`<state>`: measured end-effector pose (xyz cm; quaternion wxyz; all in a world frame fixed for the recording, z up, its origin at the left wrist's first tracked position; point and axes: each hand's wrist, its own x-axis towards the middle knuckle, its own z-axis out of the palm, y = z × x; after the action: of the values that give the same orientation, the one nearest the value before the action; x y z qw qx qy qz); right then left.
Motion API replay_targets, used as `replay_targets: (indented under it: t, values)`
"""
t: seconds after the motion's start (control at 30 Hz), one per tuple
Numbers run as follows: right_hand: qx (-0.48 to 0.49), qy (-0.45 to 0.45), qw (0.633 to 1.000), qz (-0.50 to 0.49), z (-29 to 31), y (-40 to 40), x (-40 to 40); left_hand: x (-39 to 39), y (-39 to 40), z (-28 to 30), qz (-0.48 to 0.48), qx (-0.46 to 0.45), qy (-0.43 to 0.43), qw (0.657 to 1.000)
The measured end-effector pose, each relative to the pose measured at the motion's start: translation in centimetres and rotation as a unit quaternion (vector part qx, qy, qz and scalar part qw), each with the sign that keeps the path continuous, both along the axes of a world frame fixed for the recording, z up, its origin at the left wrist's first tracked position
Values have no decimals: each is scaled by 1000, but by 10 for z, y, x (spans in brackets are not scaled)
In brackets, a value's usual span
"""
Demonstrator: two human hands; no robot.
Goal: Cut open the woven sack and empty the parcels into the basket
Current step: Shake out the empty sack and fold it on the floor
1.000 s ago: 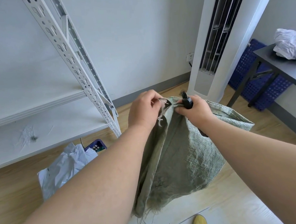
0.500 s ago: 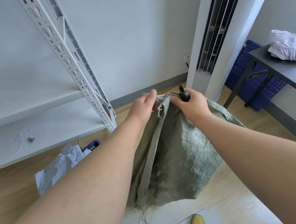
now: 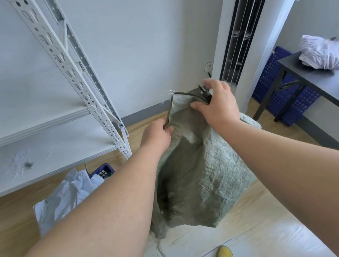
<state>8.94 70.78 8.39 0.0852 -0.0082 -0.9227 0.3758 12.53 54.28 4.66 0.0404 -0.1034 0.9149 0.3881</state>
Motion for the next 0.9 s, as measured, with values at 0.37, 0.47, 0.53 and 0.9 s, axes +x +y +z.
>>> replay_targets:
  t: [0.37,0.47,0.53,0.9]
  values:
    - [54,30,997,-45,22,-7,-16,11,-4,-9,-101,-61,-111,987]
    - [8,21,998,-57,20,-4,-21,16,-7,-16,-71,-99,-104,987]
    - [-16,7,998,-55,16,-1,-22,15,-5,-16,-25,-63,-75,995]
    - [-177,-80,979,68,6,-21,-8,-2,17,20,107,113,105,982]
